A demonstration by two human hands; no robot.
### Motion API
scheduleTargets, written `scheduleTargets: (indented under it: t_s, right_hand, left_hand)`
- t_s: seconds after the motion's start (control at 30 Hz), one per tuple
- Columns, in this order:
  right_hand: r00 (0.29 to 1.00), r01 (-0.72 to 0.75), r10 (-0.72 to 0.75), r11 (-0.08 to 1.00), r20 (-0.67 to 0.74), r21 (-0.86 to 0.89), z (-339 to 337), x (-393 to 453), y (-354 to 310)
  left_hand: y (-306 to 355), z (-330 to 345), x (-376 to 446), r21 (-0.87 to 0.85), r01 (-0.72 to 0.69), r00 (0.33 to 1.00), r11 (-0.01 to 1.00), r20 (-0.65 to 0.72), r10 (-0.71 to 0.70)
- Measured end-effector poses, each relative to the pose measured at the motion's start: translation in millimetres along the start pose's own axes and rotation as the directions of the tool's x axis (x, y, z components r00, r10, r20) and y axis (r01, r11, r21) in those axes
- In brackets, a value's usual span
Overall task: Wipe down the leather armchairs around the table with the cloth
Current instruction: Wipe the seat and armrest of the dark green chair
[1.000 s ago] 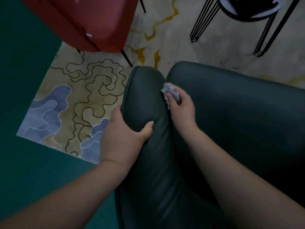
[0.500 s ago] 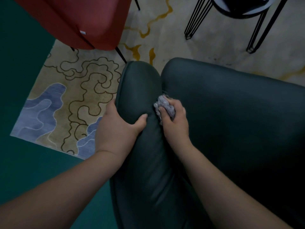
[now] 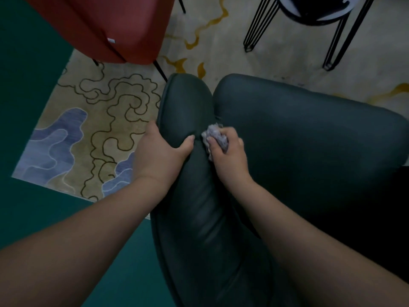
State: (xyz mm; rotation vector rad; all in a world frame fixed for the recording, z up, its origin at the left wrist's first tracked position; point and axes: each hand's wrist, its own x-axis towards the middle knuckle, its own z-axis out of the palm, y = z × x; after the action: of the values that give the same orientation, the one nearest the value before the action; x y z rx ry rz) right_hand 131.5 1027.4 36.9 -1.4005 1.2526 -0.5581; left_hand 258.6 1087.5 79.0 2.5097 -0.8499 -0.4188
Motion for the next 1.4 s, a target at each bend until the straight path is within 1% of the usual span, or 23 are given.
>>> scheduleTargets:
  t_s: [0.2,0.27,0.37,0.43,0.5,0.53,0.57,0.6,0.67,0.7,0.73,0.77,0.83,0.9,0.97,1.07,1.13,1.17,1.3,1.4]
  right_hand:
    - [0.986,-0.041,0.055,0.995,0.159,-0.089,-34,-78,29]
    - [0.968,-0.051,0.084,0.989,0.236,-0.14,-50,-95,29]
    - [0.925,-0.032,0.124,0.967,0.358,-0.252,-77,-112,29]
    - [0.893,-0.025,0.177,0.937,0.413,-0.347,-93,-122,30]
    - [0.854,-0.015,0.241,0.897,0.46,-0.442,-106,-129,30]
    - [0.844,-0.01,0.257,0.885,0.47,-0.465,-112,-129,29]
    - [0.853,-0.013,0.254,0.883,0.455,-0.47,-116,-127,25]
    - [0.883,-0.02,0.23,0.889,0.408,-0.458,-118,-124,19]
    - [0.959,-0.047,0.151,0.919,0.24,-0.39,-118,-114,3]
    - [0.978,-0.06,0.123,0.937,0.166,-0.344,-116,-107,-8]
    - [0.987,-0.06,0.102,0.951,0.124,-0.304,-114,-99,-19]
    - [0.99,-0.042,0.077,0.959,0.114,-0.282,-112,-92,-30]
    - [0.989,0.017,0.026,0.957,0.145,-0.29,-106,-81,-49]
    - [0.984,0.061,-0.005,0.947,0.176,-0.314,-100,-75,-66]
    - [0.984,0.089,-0.031,0.94,0.176,-0.328,-89,-72,-82]
    - [0.982,0.143,-0.09,0.929,0.169,-0.341,-64,-72,-105]
    - [0.974,0.194,-0.136,0.913,0.18,-0.359,-38,-74,-121]
    - [0.971,0.213,-0.153,0.906,0.186,-0.365,-23,-75,-130]
    - [0.965,0.246,-0.194,0.903,0.176,-0.352,44,-74,-167]
    - [0.969,0.234,-0.182,0.895,0.168,-0.379,101,-77,-194]
  left_hand:
    - [3,-3,-2,-0.005,-0.009,1.0,1.0,0.027,0.009]
    - [6,-6,-3,0.004,-0.004,0.998,1.0,0.056,0.003]
    - [11,-13,-5,0.076,0.007,0.994,0.997,0.112,-0.015]
    - [15,-19,-3,0.092,0.034,0.976,0.995,0.211,-0.053]
    - [18,-29,1,0.071,0.084,0.935,0.994,0.34,-0.103]
    - [19,-36,2,0.082,0.086,0.912,0.993,0.394,-0.112]
    - [19,-44,2,0.116,0.053,0.899,0.992,0.426,-0.098]
    - [19,-51,0,0.159,-0.008,0.901,0.987,0.429,-0.062]
    - [18,-67,-9,0.217,-0.141,0.924,0.966,0.378,0.05]
    - [17,-74,-16,0.22,-0.2,0.927,0.955,0.358,0.111]
    - [16,-81,-23,0.22,-0.249,0.923,0.943,0.349,0.162]
    - [14,-88,-30,0.226,-0.286,0.917,0.931,0.346,0.198]
    - [6,-99,-44,0.262,-0.328,0.914,0.908,0.331,0.234]
    - [-4,-111,-54,0.311,-0.342,0.919,0.887,0.31,0.246]
    - [-18,-124,-57,0.366,-0.353,0.919,0.861,0.309,0.245]
    - [-45,-145,-52,0.497,-0.419,0.898,0.76,0.353,0.264]
    - [-64,-159,-43,0.554,-0.464,0.878,0.691,0.389,0.279]
    - [-74,-166,-37,0.568,-0.476,0.873,0.671,0.396,0.284]
    - [-118,-205,-6,0.556,-0.444,0.889,0.702,0.372,0.268]
    - [-159,-240,17,0.573,-0.441,0.893,0.691,0.358,0.272]
